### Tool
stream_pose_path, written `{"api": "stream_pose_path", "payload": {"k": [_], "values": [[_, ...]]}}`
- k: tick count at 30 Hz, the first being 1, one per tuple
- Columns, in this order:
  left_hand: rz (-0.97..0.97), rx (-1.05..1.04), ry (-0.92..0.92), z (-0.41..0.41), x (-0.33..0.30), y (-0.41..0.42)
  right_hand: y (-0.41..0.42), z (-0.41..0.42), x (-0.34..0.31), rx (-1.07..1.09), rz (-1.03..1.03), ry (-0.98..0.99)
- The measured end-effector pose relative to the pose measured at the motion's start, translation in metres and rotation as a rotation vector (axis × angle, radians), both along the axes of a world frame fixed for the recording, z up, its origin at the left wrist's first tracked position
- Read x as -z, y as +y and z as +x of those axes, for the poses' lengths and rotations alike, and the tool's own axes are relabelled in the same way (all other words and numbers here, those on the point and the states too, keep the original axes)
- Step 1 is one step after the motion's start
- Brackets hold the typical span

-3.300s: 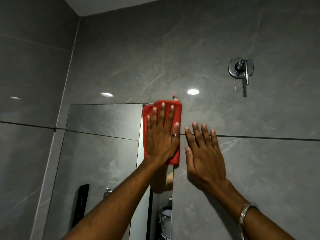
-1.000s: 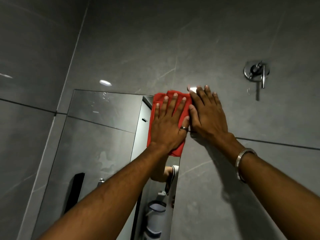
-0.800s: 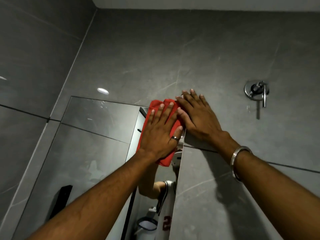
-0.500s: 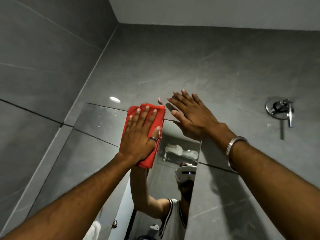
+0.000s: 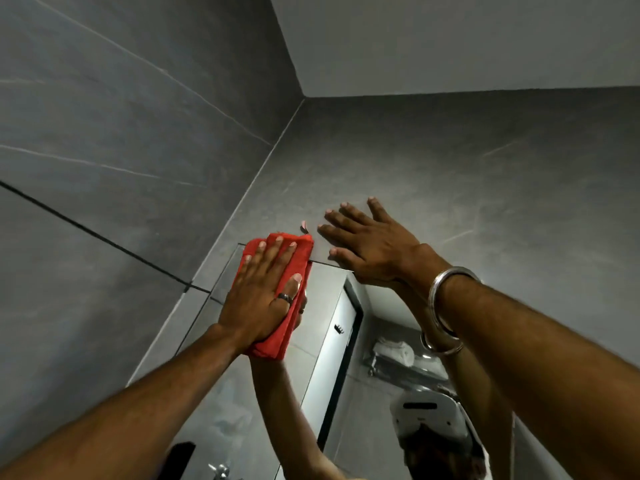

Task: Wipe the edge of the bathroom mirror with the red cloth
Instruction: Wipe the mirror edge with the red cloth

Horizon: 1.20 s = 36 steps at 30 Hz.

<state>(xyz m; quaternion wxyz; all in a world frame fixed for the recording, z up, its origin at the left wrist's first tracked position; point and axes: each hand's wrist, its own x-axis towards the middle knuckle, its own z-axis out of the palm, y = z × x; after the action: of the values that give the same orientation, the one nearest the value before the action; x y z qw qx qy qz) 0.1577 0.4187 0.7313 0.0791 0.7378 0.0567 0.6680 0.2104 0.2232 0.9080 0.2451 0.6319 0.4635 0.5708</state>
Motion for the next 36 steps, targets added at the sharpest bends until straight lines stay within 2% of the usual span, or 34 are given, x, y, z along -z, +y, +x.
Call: {"api": "stream_pose_path", "payload": {"k": [5, 16, 24, 29, 36], "values": [[0.021, 0.006, 0.023, -0.006, -0.005, 0.027, 0.030, 0.001, -0.006, -0.021, -0.017, -0.032], [0.001, 0.010, 0.050, -0.013, -0.011, 0.057, 0.038, 0.001, -0.010, -0.023, -0.017, -0.027], [0.081, -0.025, 0.049, -0.013, 0.033, 0.036, 0.032, -0.009, 0.001, -0.084, 0.032, 0.019], [0.064, -0.038, 0.085, -0.015, 0.095, 0.037, 0.029, -0.032, 0.072, -0.204, 0.088, 0.014], [0.013, -0.066, 0.111, -0.017, 0.180, 0.034, 0.023, -0.019, 0.212, -0.115, 0.002, -0.016]]}}
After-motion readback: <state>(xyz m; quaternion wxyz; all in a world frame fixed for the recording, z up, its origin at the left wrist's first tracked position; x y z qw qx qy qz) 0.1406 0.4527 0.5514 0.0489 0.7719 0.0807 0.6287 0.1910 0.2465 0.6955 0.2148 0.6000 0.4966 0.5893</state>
